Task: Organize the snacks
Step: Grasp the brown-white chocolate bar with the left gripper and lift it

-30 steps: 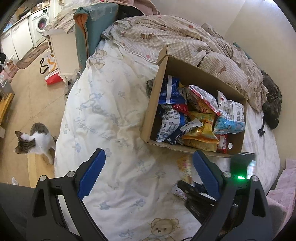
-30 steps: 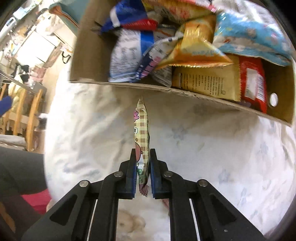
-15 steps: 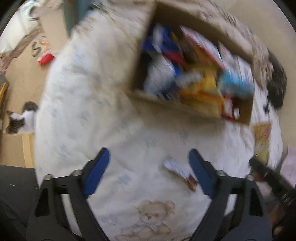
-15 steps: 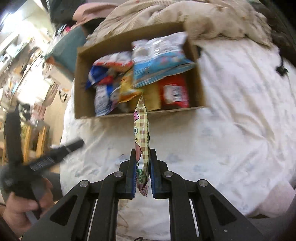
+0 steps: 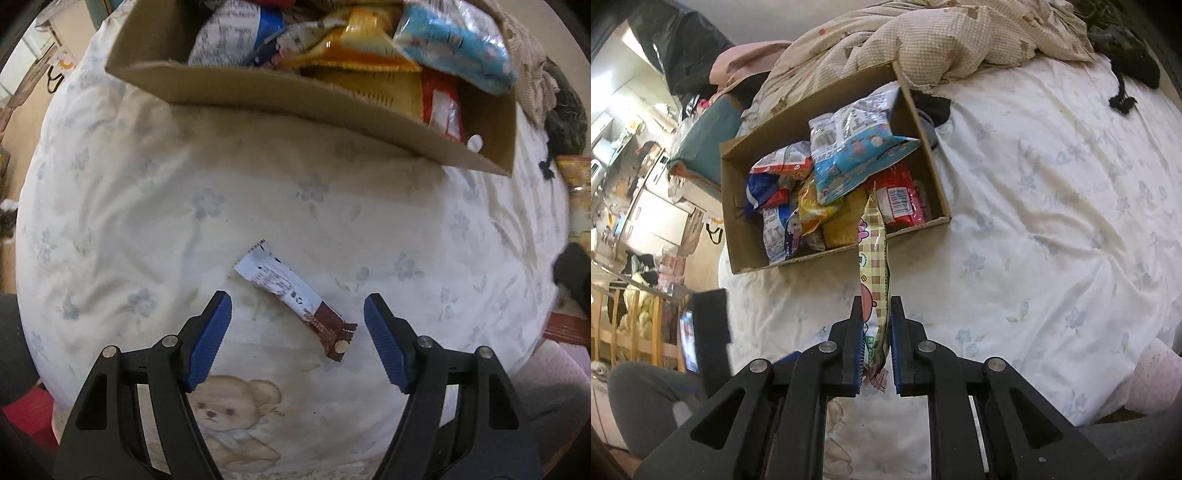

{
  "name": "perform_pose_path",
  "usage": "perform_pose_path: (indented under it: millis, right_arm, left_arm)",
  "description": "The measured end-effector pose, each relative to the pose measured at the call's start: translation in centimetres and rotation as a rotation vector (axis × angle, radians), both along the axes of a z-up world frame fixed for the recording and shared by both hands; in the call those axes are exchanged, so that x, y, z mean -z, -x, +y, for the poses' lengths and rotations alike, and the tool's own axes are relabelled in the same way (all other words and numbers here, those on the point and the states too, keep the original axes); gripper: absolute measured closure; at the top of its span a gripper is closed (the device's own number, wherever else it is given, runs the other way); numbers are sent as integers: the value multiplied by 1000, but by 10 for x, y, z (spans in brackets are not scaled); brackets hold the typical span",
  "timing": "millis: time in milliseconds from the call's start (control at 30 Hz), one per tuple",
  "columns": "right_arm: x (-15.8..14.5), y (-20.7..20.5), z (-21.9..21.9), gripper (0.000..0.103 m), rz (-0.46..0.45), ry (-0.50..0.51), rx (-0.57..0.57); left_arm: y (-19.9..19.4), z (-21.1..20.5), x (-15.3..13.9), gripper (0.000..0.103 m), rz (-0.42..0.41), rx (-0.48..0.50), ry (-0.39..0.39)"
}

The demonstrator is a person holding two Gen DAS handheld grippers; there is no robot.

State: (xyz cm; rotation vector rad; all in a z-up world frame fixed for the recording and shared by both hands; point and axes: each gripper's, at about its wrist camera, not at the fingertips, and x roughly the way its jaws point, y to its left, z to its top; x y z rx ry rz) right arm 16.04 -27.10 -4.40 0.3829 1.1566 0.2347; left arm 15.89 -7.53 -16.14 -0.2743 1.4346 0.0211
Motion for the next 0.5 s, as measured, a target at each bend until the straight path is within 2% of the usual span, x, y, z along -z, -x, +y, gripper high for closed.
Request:
perform_pose_path:
  millis: [133, 167, 300, 367, 467, 500]
  right_arm:
    - [-2, 0, -5, 91, -5, -27, 11]
    - [-3, 0, -5, 91, -7, -31, 11]
    - [-5, 0, -4, 91, -14, -37, 6]
    - [-5, -1, -3, 91, -16, -29, 3]
    - [-5, -2, 0, 91, -19, -33, -3]
    - [-6, -2, 1, 91, -21, -29, -6]
  left_arm:
    - [-4, -13, 9, 32, 6, 9, -26]
    - [-5, -16, 11, 36, 15, 19, -32]
    - [-4, -22, 24, 62, 63, 36, -25]
    - [-1, -23, 26, 68, 54, 71, -32]
    - [2, -20, 25, 85, 33, 138, -37]
    - [3, -16, 24, 87, 31, 156, -27]
